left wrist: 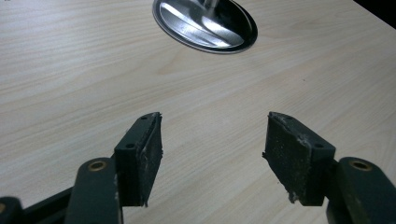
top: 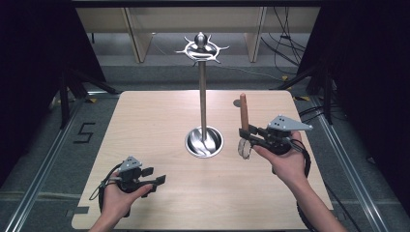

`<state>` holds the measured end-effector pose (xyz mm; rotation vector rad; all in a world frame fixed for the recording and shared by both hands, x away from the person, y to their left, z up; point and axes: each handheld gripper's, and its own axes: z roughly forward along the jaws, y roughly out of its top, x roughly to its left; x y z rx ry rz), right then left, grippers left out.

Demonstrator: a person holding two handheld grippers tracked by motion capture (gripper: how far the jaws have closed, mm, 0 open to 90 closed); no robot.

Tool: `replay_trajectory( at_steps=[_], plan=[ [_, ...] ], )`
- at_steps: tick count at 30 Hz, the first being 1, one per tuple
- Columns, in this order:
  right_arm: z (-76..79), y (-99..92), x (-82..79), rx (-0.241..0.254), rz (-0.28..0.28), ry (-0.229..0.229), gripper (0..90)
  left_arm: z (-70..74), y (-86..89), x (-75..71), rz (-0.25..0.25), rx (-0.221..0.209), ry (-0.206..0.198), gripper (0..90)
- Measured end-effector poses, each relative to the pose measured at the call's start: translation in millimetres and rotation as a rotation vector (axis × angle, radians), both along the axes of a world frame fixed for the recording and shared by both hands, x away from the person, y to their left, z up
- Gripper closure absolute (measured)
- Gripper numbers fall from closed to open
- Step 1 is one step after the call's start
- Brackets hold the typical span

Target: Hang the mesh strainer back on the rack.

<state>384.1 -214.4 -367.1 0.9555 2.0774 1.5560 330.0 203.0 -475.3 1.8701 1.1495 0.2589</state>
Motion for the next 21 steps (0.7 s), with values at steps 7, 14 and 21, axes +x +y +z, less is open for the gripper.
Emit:
replay_trajectory(
  at_steps=[7,14,21],
  plan=[
    [2.1,3.1,0.3,0.016,-0.03,-0.005,70.4,0.6,0.5,-0.1,0.001,0.001,-0.009,35.8],
    [5.6,4.2,3.2,0.007,-0.018,-0.027,70.3,0.0,-0.4,-0.5,0.006,-0.009,-0.007,35.8],
    [10.7,6.9,4.7,0.022,-0.005,-0.016,70.4,-0.3,-0.6,-0.5,0.008,-0.005,-0.004,35.8]
  ],
)
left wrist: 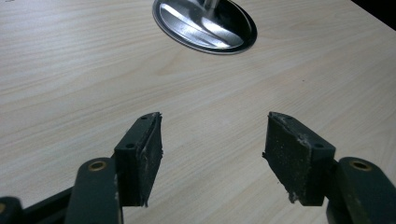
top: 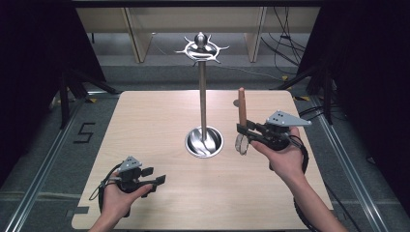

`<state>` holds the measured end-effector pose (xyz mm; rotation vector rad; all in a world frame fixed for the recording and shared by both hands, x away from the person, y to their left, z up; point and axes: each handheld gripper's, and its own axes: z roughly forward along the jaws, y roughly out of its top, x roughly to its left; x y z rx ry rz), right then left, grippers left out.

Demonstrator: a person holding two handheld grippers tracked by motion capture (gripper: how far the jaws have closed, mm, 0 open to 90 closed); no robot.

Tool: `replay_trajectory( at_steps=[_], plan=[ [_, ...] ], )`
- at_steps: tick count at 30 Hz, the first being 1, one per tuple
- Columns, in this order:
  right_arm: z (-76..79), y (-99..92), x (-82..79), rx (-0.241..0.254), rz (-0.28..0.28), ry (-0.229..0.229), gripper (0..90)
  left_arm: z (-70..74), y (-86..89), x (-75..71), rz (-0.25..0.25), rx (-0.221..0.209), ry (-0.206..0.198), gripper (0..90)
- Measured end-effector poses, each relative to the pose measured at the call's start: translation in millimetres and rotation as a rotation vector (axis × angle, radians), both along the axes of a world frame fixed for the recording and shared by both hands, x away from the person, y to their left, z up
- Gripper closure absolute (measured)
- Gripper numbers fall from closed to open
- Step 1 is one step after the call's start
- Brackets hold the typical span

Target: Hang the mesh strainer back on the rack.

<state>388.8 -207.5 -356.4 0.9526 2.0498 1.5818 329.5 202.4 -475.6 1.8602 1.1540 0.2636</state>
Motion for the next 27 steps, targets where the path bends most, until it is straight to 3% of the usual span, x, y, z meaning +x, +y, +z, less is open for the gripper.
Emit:
replay_trajectory(
  at_steps=[2,3,4,7,8,14,27],
  plan=[
    [1.1,-0.2,0.5,-0.007,-0.003,-0.007,70.3,0.2,0.1,0.1,0.0,-0.001,-0.001,35.8],
    [2.1,1.2,-0.9,0.008,-0.006,0.021,70.3,0.4,0.0,0.1,-0.005,-0.006,-0.006,35.8],
    [3.4,0.7,0.9,-0.005,-0.006,-0.013,70.3,0.5,0.2,-0.1,-0.005,-0.011,-0.005,35.8],
    [4.3,2.1,-0.1,0.011,-0.002,0.014,70.3,0.2,0.2,-0.2,-0.005,-0.007,-0.006,35.8],
    [4.4,2.3,1.9,0.002,0.001,-0.017,70.3,0.7,0.3,-0.2,-0.009,-0.002,-0.007,35.8],
    [5.7,5.1,2.7,0.006,0.002,0.001,70.3,0.9,0.9,-0.2,-0.009,-0.005,-0.006,35.8],
    [10.8,9.5,8.3,0.002,-0.009,-0.023,70.3,1.0,0.6,-0.2,-0.011,0.001,-0.001,35.8]
  ],
)
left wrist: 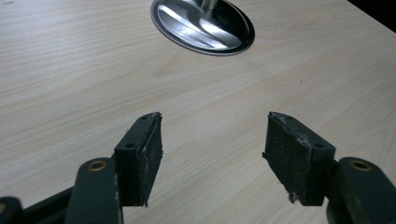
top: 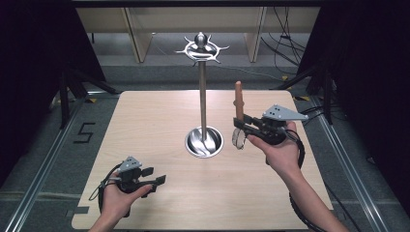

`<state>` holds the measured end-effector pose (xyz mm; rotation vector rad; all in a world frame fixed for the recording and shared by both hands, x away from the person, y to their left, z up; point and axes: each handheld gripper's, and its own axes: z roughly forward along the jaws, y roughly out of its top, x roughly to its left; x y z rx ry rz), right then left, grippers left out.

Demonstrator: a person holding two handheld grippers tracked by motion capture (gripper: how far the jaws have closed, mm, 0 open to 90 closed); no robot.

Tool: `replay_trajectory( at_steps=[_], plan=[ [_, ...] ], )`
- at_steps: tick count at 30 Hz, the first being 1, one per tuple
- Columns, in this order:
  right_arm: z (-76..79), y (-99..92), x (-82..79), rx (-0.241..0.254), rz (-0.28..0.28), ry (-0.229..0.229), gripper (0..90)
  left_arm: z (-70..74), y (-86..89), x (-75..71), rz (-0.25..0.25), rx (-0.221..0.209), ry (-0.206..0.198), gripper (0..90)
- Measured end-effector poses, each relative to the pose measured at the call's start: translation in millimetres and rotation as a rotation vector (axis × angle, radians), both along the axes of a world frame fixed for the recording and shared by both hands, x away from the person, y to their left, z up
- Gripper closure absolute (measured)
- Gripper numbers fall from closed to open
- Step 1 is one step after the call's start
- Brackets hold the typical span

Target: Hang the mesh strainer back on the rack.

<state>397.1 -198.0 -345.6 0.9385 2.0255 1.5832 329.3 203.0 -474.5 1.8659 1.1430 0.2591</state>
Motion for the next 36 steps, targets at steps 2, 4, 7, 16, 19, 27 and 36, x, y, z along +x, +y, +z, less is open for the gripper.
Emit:
replay_trajectory(
  at_steps=[2,4,7,16,19,27,36],
  plan=[
    [0.7,0.8,-0.6,0.004,0.0,0.017,70.3,0.2,-0.2,-0.1,-0.003,-0.007,-0.007,35.9],
    [1.7,1.4,0.1,0.0,-0.002,0.011,70.3,0.6,-0.2,-0.3,0.002,-0.006,-0.004,35.9],
    [3.4,2.7,1.3,0.012,-0.006,0.016,70.3,0.2,-0.1,0.2,-0.003,0.001,-0.004,35.9],
    [9.3,4.3,3.9,0.013,0.002,0.009,70.3,0.8,-0.3,-0.3,0.002,-0.007,-0.005,35.9],
    [10.5,3.8,6.5,0.007,-0.002,-0.01,70.3,0.9,-0.6,-0.6,0.002,-0.009,-0.012,35.8],
    [13.2,6.6,9.4,0.005,-0.007,-0.006,70.3,1.2,-0.5,0.9,0.008,-0.011,-0.01,35.9],
    [19.1,11.2,10.4,0.01,-0.015,-0.033,70.4,0.6,-0.2,1.0,-0.001,0.012,-0.005,35.8]
  ],
)
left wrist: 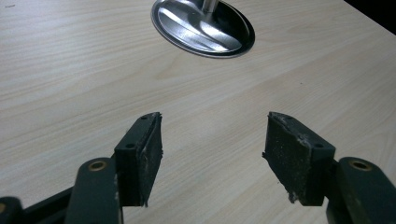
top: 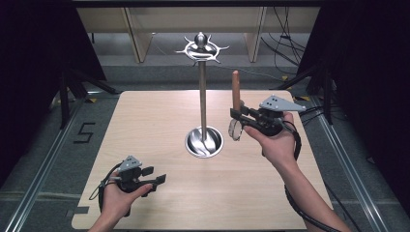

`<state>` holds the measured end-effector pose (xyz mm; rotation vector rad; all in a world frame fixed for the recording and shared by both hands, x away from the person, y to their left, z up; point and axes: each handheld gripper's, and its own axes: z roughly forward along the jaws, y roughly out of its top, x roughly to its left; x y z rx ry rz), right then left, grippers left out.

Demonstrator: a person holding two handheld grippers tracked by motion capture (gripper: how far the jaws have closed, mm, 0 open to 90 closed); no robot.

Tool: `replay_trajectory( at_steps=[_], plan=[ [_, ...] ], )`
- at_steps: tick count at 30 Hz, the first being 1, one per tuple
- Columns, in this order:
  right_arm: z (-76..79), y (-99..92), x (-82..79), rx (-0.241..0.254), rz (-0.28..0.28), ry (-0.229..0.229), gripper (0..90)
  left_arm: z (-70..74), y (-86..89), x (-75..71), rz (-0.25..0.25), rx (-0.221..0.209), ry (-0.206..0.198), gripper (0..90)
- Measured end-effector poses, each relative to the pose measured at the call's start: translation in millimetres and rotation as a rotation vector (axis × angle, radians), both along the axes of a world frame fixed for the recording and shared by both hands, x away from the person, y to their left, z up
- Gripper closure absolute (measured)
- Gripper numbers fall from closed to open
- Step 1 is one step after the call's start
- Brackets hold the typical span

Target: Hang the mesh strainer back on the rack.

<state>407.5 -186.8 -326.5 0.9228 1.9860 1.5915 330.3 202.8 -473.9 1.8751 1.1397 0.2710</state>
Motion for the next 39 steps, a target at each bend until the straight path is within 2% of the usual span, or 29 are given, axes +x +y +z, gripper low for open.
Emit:
replay_trajectory(
  at_steps=[2,4,5,6,11,12,16,17,19,20,21,24,25,26,27,29,30,31,32,34,35,39],
  plan=[
    [0.7,1.1,-0.2,0.005,0.011,0.011,70.4,0.1,-0.1,-0.2,-0.005,-0.003,-0.002,35.9],
    [2.6,2.2,0.5,-0.004,0.003,-0.017,70.3,0.2,0.0,0.0,-0.007,-0.002,-0.005,35.8],
    [4.5,5.3,-1.0,0.017,0.009,0.016,70.3,-0.3,0.0,0.2,-0.001,-0.003,-0.001,35.8],
    [5.6,4.5,1.2,-0.004,0.007,-0.02,70.3,-0.3,-0.6,-0.1,0.002,-0.017,-0.001,35.8],
    [8.7,7.1,0.8,0.01,0.006,0.001,70.3,0.6,-0.7,-0.7,0.006,-0.023,-0.006,35.9],
    [9.3,6.9,2.2,0.002,0.009,-0.019,70.4,0.7,-1.0,-0.8,0.008,-0.027,-0.005,35.9],
    [12.3,9.1,3.3,0.001,0.012,-0.035,70.4,0.6,-0.7,-0.8,0.005,-0.023,-0.006,35.8],
    [13.9,10.7,1.3,0.013,0.006,-0.005,70.3,0.5,-0.4,-0.5,0.003,-0.026,-0.008,35.9],
    [14.4,11.3,0.2,0.019,-0.001,0.004,70.3,0.6,-0.7,-0.5,0.005,-0.029,-0.006,35.9],
    [14.8,9.9,3.4,-0.004,0.003,-0.051,70.3,0.7,-0.6,-0.5,0.003,-0.027,-0.009,35.9],
    [14.8,11.3,2.6,0.012,0.002,-0.038,70.4,0.7,-0.3,-0.4,0.001,-0.025,-0.011,35.9],
    [15.4,11.4,3.6,0.012,0.005,-0.041,70.3,0.7,-0.3,-0.4,0.002,-0.027,-0.012,35.9],
    [16.9,11.9,1.1,0.024,-0.002,-0.005,70.3,1.1,0.1,-0.6,0.003,-0.017,-0.009,35.9],
    [16.9,11.9,1.1,0.024,-0.002,-0.005,70.3,1.1,0.1,-0.6,0.003,-0.017,-0.009,35.9],
    [17.8,11.1,3.2,0.013,0.002,-0.039,70.3,0.8,-0.2,-0.6,0.008,-0.022,-0.005,35.9],
    [17.9,11.9,4.1,0.02,0.002,-0.044,70.3,0.7,-0.3,-0.5,0.008,-0.022,-0.004,35.9],
    [19.6,12.2,2.0,0.021,-0.003,-0.013,70.3,0.6,-0.1,-0.5,0.002,-0.02,-0.013,35.9],
    [19.6,12.2,2.0,0.021,-0.003,-0.013,70.3,0.6,-0.1,-0.5,0.002,-0.02,-0.013,35.9],
    [20.0,12.7,3.3,0.017,0.0,-0.025,70.4,0.8,-0.1,-0.5,0.002,-0.018,-0.011,35.9],
    [20.6,13.7,2.9,0.025,-0.001,-0.018,70.4,0.5,-0.3,-0.5,0.004,-0.021,-0.007,35.9],
    [21.1,14.5,5.2,0.015,0.0,-0.046,70.4,0.6,-0.3,-0.5,0.008,-0.022,-0.004,35.8],
    [22.7,17.0,5.8,0.015,-0.004,-0.048,70.4,1.1,0.1,-0.5,0.004,-0.017,-0.009,35.9]
  ],
)
